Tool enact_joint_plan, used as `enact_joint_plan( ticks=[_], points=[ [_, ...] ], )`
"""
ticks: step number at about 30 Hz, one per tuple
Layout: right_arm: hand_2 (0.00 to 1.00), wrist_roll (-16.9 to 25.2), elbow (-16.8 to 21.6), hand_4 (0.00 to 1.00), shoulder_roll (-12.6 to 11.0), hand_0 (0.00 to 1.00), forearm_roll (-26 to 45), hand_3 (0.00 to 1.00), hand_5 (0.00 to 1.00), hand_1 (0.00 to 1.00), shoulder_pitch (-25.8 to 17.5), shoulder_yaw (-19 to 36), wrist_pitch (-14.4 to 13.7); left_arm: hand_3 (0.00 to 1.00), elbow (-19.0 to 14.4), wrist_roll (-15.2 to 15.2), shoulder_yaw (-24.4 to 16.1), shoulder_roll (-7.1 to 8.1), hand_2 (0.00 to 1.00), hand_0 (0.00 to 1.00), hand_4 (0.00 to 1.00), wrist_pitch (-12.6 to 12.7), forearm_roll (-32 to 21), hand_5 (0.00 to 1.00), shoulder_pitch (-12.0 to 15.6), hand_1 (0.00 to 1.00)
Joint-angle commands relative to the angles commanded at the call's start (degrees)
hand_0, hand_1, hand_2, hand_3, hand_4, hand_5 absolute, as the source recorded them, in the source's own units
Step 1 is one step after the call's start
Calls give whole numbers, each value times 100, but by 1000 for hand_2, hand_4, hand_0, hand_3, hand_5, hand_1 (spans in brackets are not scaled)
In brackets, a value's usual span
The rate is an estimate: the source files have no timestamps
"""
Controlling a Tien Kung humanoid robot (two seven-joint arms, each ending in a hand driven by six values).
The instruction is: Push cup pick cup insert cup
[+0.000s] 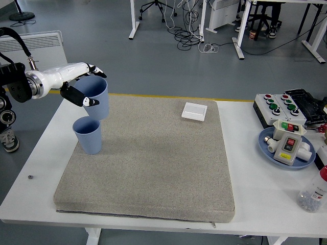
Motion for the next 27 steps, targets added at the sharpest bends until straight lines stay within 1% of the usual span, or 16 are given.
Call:
enact_joint_plan(
  ticks=[7,18,22,27],
  points=[
    [587,0,0,103,1,676,-1,578,543,586,-2,2,0,449,182,-20,92,2,514,538,431,-24,-39,2,-6,538],
    [588,-5,0,103,0,675,-12,579,543,587,4,-12,2,452,566,-177,512,-83,521,545,451,10,-160,2,-103,543],
    [587,-4,0,103,1,675,-12,578,543,586,4,-17,3,455,706,-232,604,-126,526,554,455,36,-129,2,-135,548],
    [586,-1,0,103,2,675,-3,578,541,586,-4,-23,3,455,765,-252,663,-143,525,556,454,48,-109,2,-149,550]
  ],
)
